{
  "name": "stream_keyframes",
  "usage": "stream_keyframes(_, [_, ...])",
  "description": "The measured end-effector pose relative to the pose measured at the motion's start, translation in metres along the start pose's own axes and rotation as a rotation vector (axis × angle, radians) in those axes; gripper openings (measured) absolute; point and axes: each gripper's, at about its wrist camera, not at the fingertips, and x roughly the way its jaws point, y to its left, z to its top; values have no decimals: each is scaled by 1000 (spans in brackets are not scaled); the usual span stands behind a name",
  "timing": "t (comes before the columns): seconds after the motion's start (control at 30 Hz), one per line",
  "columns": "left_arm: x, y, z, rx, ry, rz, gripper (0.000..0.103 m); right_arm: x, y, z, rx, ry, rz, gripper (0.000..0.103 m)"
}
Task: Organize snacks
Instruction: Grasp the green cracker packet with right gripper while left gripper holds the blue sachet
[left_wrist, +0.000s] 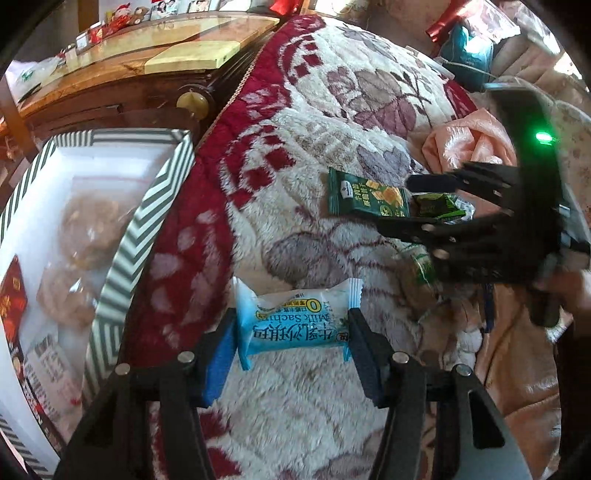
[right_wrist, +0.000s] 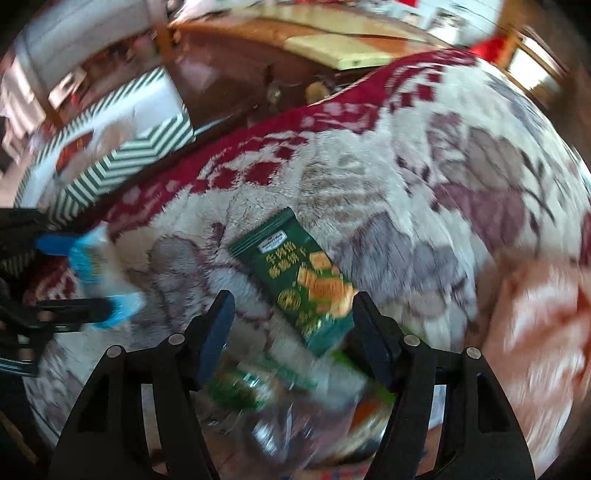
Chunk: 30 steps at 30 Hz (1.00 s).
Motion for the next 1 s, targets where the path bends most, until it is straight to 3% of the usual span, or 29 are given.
stream_keyframes(0.13, [-3, 2, -3, 8, -1, 9, 60, 18, -4, 13, -43, 53, 16, 69])
stream_keyframes(0.3, [-2, 5, -4, 9, 6, 9, 60, 39, -18, 23, -3, 93, 78, 68])
stream_keyframes(0.37, [0, 7, -4, 3, 8, 9, 60, 37, -16, 22, 3, 73, 80, 58])
stream_keyframes(0.4, [-1, 8, -5, -2, 8, 8, 60, 35, -15, 22, 9, 62, 83, 47])
stream_keyframes(0.43, [-1, 9, -5, -5, 7, 8, 60, 33, -12, 21, 15, 56, 84, 44])
stream_keyframes(0.73, [-20, 10, -12, -5, -26, 16, 60, 1, 8, 8, 95, -15, 44, 43])
stream_keyframes(1.0, [-48, 14, -22, -7, -84, 29, 60, -45, 60, -5, 81, -110, -1, 43])
